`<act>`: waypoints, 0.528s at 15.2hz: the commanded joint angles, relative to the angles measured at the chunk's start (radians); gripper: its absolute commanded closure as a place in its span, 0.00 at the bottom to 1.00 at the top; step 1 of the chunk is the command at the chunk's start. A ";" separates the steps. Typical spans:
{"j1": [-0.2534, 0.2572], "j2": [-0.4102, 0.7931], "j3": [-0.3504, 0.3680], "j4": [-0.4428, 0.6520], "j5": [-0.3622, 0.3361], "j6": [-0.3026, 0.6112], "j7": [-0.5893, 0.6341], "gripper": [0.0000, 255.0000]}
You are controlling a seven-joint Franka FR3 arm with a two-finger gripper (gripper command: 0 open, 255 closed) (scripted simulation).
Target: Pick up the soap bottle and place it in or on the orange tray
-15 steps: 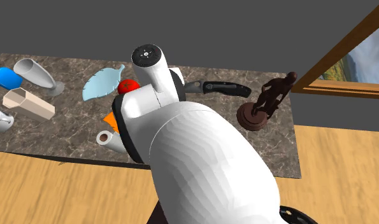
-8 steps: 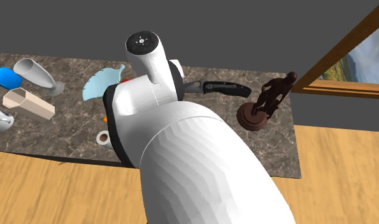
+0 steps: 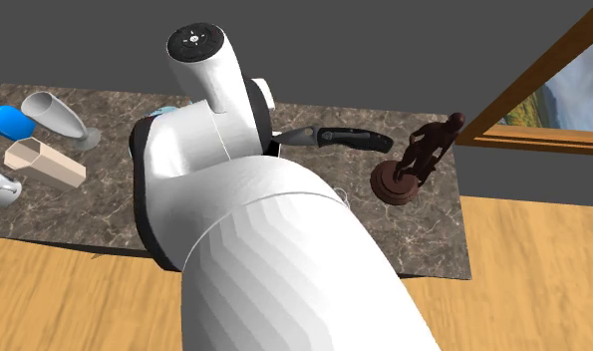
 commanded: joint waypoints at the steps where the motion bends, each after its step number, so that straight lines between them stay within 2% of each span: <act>1: 0.033 0.004 0.010 0.032 -0.008 -0.031 0.043 1.00; 8: 0.160 0.058 0.036 0.209 -0.052 -0.169 0.183 1.00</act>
